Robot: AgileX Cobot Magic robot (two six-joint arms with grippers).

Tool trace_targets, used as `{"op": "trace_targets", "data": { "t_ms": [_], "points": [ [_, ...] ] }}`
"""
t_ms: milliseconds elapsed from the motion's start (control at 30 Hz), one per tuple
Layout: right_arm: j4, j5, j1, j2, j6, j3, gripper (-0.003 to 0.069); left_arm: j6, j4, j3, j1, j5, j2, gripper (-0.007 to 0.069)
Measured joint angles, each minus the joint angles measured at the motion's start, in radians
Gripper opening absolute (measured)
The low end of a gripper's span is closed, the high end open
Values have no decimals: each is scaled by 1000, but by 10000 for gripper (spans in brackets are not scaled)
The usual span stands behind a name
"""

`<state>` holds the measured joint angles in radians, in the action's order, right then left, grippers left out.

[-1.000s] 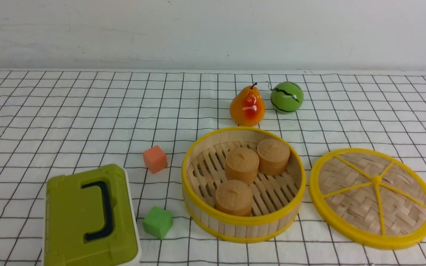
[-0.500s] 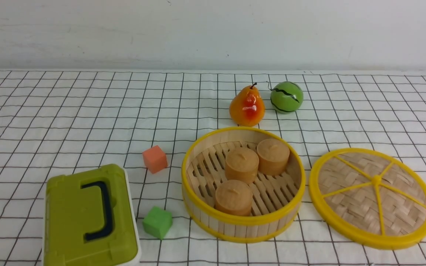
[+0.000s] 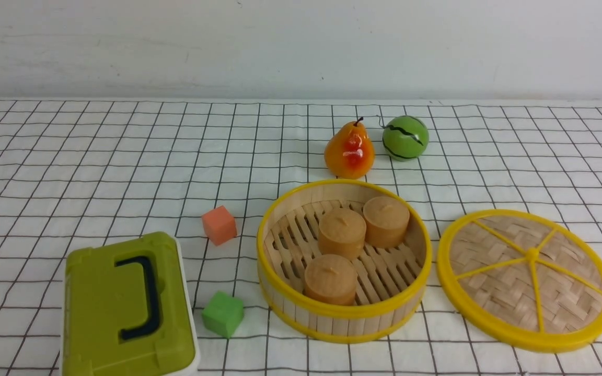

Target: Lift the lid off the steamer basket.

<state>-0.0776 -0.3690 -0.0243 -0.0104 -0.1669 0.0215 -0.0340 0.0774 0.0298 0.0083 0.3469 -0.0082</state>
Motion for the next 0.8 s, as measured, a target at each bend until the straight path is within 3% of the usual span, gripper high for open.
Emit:
{"op": "trace_targets", "data": {
  "t_ms": [233, 800],
  "points": [
    [21, -13, -15, 0, 66, -2, -18, 0, 0, 0, 0, 0, 0, 239],
    [53, -14, -15, 0, 97, -2, -20, 0, 0, 0, 0, 0, 0, 239]
  ]
}}
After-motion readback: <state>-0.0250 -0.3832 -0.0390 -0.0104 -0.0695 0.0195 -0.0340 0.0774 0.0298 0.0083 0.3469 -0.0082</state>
